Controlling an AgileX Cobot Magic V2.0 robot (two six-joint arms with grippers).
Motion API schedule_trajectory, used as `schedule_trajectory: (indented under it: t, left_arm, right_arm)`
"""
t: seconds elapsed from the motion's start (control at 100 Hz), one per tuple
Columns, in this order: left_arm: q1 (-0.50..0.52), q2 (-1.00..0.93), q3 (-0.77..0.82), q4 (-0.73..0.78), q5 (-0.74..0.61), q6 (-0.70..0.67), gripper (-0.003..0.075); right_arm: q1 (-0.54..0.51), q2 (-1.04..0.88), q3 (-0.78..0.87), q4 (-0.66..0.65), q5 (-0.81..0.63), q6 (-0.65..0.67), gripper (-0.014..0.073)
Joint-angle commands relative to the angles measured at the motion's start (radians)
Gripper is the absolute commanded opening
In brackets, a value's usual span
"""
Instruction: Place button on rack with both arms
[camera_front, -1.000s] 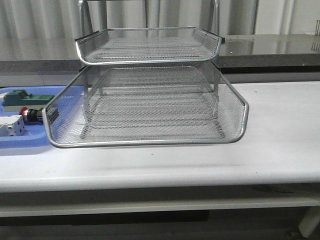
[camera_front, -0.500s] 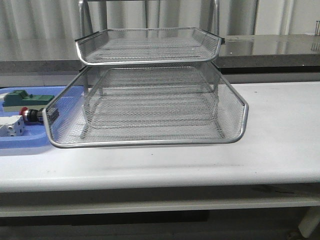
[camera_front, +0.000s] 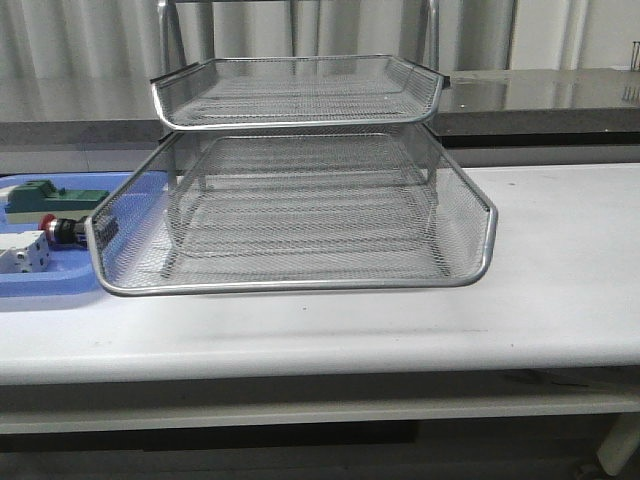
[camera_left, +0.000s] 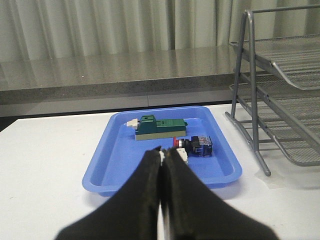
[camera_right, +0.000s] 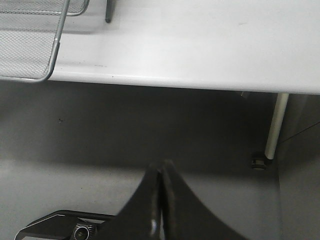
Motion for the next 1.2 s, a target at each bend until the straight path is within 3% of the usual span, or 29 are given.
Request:
schedule_trajectory:
  t: [0.0,0.91,1.19]
  left_arm:
    - [-0.001,-0.035,0.049,0.0,-0.082,-0.012,-0.002]
    - [-0.001,-0.035,0.047,0.0,-0.092,-0.012,-0.002]
    - [-0.001,-0.035,0.001,-0.039,-0.181,-0.012,-0.002]
  right_arm:
    - [-0.001,0.004,-0.033,-0.015,-0.047,0.004,-0.0067]
    - [-0.001,0.004,-0.033,-0.015,-0.047,0.004,-0.0067]
    - [-0.001,0.004,-0.033,-0.015,-0.047,0.004,-0.0067]
